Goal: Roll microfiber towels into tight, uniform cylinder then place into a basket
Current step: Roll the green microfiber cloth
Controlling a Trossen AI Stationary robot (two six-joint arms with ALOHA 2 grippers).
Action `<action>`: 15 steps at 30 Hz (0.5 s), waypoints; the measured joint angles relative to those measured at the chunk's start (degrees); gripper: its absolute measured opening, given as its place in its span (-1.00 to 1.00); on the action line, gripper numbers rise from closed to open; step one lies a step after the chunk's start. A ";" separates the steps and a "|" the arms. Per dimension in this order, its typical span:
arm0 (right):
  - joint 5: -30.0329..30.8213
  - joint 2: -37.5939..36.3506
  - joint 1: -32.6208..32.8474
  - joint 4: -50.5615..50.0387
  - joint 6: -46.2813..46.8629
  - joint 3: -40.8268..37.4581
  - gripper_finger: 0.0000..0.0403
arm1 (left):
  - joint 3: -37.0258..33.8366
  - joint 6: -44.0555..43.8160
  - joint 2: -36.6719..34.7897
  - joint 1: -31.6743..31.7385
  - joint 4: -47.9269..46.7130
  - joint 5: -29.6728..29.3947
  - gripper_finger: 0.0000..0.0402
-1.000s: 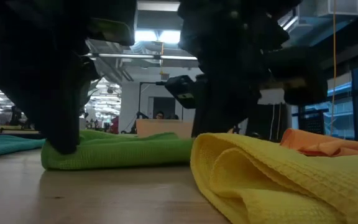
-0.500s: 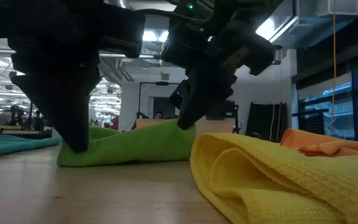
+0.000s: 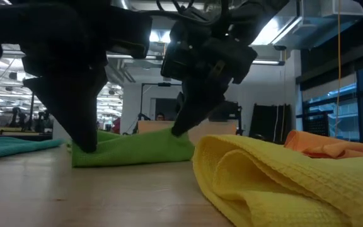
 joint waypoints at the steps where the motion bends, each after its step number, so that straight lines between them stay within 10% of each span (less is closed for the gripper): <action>1: 0.38 0.02 -0.08 0.00 -0.02 0.00 -0.99 | 0.00 -0.01 0.00 0.21 -0.09 -0.30 -1.00; 15: 3.58 0.04 -0.15 -1.22 -0.35 -0.02 -0.99 | 6.18 -0.78 -0.02 0.98 -12.87 -5.63 -1.00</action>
